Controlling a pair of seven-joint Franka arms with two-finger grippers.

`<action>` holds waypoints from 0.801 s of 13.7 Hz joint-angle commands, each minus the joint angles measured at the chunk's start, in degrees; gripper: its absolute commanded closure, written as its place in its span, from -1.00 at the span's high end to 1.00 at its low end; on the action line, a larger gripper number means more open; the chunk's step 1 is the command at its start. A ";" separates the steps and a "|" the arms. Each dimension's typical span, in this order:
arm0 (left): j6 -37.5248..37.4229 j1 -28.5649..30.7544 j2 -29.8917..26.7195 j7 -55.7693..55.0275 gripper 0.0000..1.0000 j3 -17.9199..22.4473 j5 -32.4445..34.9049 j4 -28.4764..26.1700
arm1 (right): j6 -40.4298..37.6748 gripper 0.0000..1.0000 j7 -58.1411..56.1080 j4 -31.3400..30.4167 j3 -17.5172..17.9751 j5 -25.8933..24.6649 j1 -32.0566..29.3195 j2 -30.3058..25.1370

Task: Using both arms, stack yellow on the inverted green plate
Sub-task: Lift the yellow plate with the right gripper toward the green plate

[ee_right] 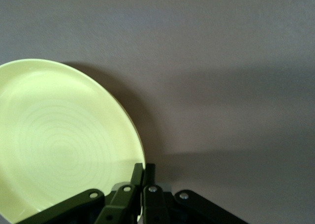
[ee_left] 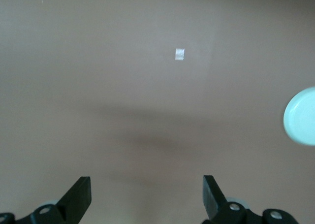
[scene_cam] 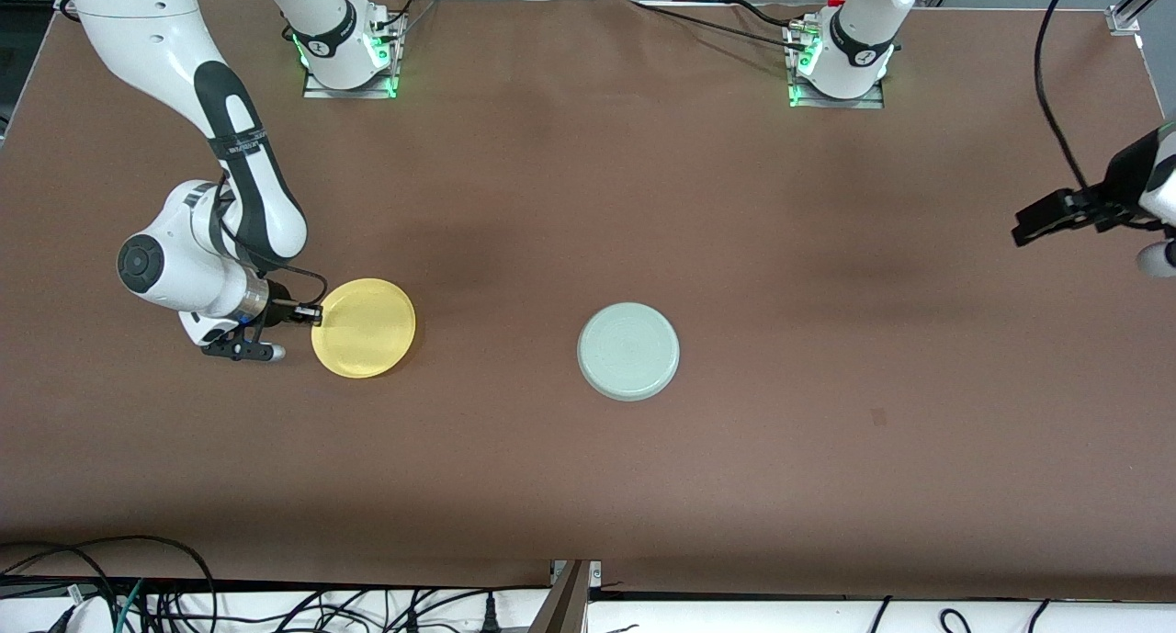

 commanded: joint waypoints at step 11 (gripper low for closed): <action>0.52 0.53 -3.26 2.55 1.00 0.30 -3.75 -7.34 | -13.19 -1.00 25.50 13.14 9.55 0.85 3.42 -1.35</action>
